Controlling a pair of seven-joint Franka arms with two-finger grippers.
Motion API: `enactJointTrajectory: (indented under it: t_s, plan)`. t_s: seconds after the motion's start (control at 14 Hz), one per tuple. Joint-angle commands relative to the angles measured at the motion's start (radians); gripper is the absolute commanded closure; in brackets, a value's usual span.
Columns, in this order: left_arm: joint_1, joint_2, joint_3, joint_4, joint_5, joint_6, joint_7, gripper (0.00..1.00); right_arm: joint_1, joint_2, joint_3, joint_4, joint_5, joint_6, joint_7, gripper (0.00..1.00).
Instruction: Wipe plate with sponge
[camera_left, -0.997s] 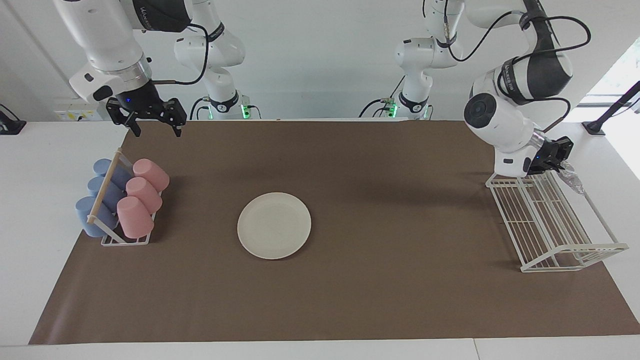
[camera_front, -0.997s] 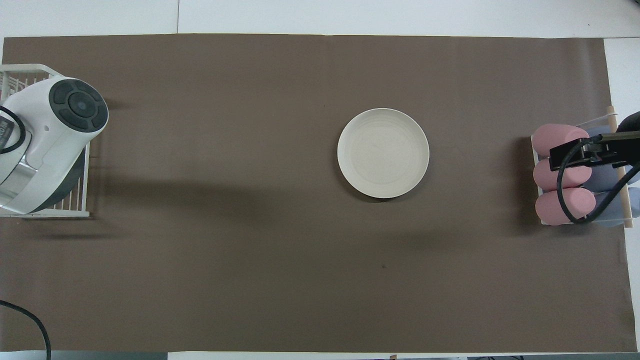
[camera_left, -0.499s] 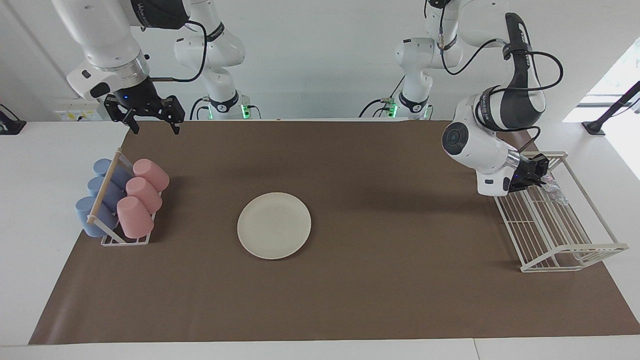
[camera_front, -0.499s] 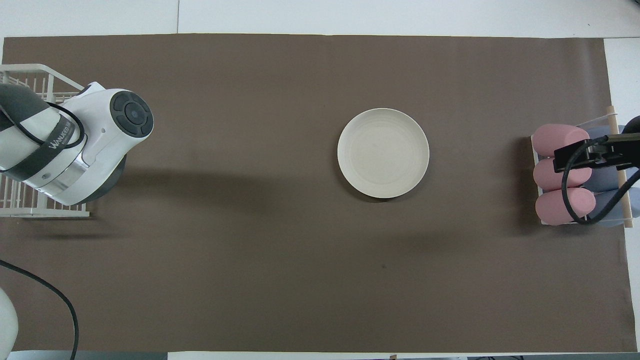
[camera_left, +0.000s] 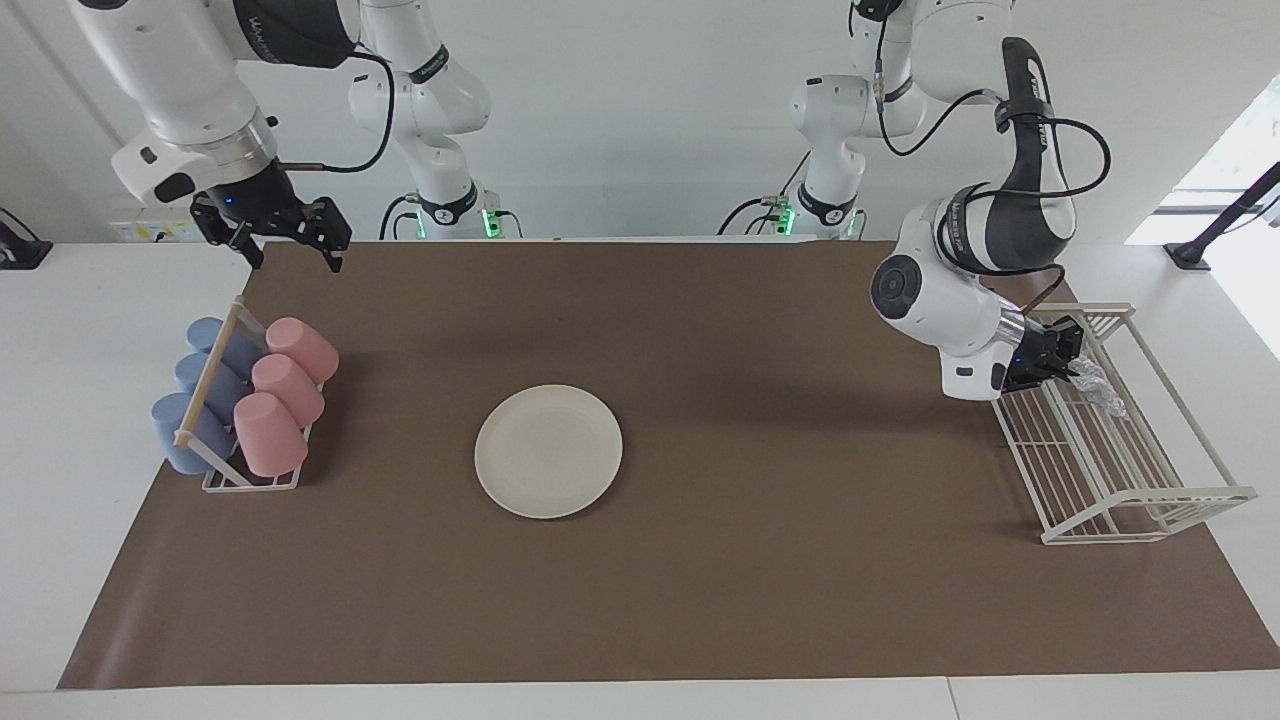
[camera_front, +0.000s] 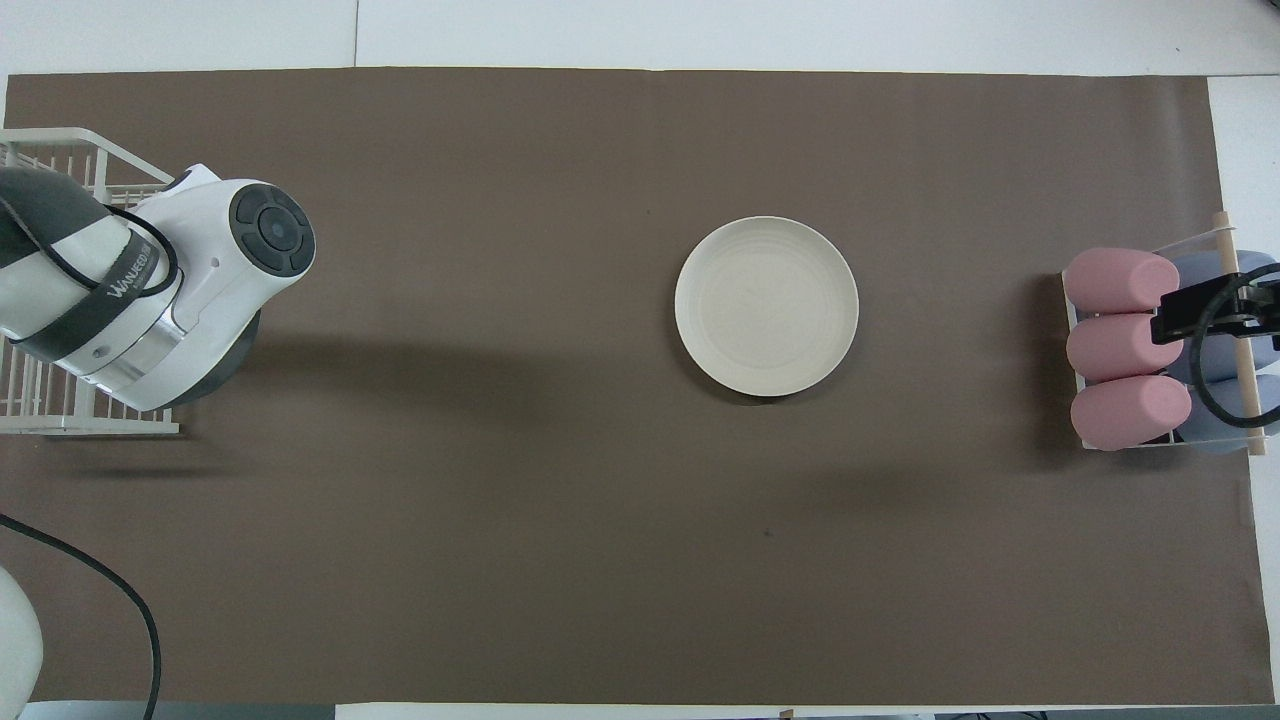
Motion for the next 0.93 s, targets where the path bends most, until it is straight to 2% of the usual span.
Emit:
enactJointTrajectory:
  t_s: [0.0,0.14,0.5,0.71,0.85]
  plan:
    - [-0.006,0.002,0.007,-0.006,-0.021,0.028,-0.017,0.11,-0.004,-0.013,0.006,0.000,0.012,0.006,-0.002,0.00]
    - [-0.001,0.002,0.007,-0.006,-0.022,0.035,-0.017,0.00,-0.002,-0.013,0.006,0.000,0.005,0.006,-0.004,0.00]
    - [0.005,0.002,0.007,-0.001,-0.031,0.048,-0.014,0.00,0.004,-0.014,0.007,0.000,0.003,0.005,0.004,0.00]
    - [0.009,-0.006,0.008,0.072,-0.151,0.048,0.022,0.00,0.004,-0.014,0.007,0.000,0.003,0.006,0.006,0.00]
    - [0.025,-0.015,0.008,0.149,-0.278,0.032,0.118,0.00,0.005,-0.014,0.010,0.000,0.003,0.005,0.009,0.00]
